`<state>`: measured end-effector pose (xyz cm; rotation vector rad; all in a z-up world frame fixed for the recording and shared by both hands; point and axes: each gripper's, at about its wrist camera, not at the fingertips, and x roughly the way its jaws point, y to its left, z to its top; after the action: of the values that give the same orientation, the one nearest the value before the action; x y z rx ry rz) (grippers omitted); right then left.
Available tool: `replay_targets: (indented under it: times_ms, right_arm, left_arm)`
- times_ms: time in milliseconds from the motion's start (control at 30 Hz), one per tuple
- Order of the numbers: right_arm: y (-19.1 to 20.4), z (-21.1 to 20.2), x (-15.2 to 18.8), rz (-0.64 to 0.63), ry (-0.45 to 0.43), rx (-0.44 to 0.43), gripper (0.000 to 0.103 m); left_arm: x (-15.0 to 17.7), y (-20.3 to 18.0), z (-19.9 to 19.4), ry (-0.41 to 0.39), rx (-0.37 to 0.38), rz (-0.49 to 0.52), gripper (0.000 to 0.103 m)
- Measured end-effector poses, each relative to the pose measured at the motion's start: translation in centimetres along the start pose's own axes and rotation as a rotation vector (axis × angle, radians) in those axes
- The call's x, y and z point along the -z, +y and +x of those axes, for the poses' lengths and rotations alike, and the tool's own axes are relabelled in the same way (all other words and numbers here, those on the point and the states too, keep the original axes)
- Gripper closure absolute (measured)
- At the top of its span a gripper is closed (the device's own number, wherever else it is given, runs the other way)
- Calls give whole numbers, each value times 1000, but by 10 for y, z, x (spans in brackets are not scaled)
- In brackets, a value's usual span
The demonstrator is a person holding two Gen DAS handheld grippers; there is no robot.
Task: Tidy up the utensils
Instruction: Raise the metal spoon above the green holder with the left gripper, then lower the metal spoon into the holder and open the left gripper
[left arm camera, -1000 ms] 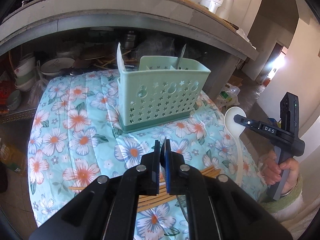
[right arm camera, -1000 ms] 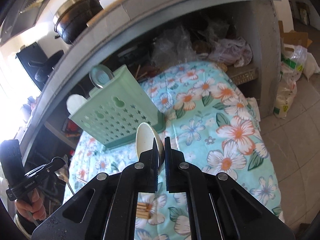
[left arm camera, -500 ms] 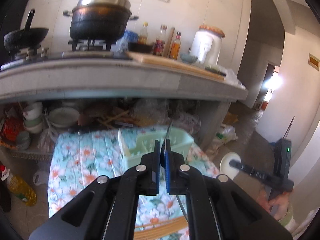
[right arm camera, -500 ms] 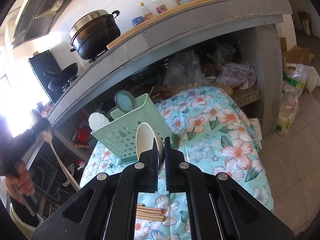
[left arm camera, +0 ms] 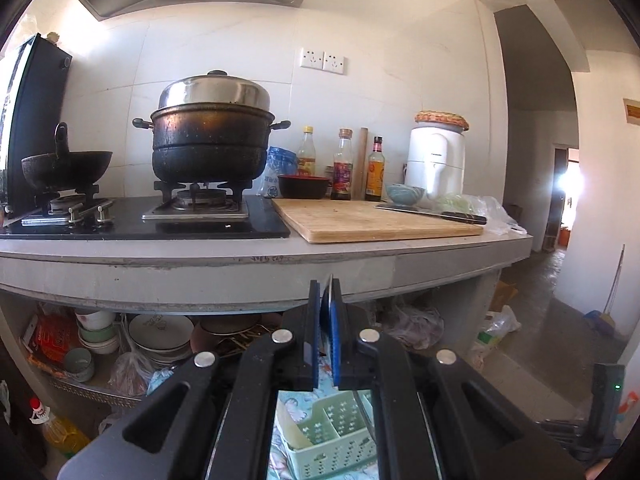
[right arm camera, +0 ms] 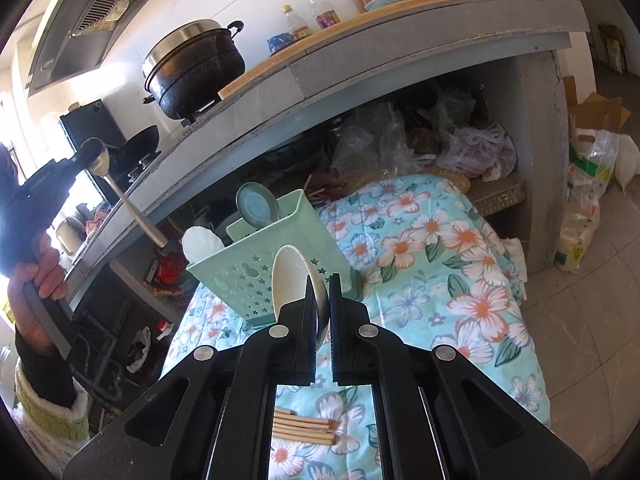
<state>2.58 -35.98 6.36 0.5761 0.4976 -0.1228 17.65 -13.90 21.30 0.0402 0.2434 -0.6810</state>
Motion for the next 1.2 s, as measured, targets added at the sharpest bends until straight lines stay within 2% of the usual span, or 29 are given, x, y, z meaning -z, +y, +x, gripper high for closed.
replay_targets:
  times_ms: [367,567,933,1200]
  right_arm:
    - [-6,5,0,13,17,0,99]
    - [-7,6,1,17,22,2,99]
    - [-5,9,8,31,43,-2,99]
    - [-8,10,9,40,46,-8,99]
  left_arm:
    - [20,0,43,55,-93,59,100]
    - [41,-8,64,78,-143,143,100]
    - [87,-15,104,248,-139,195,99]
    - [98,-16,106,261,-137,191,98]
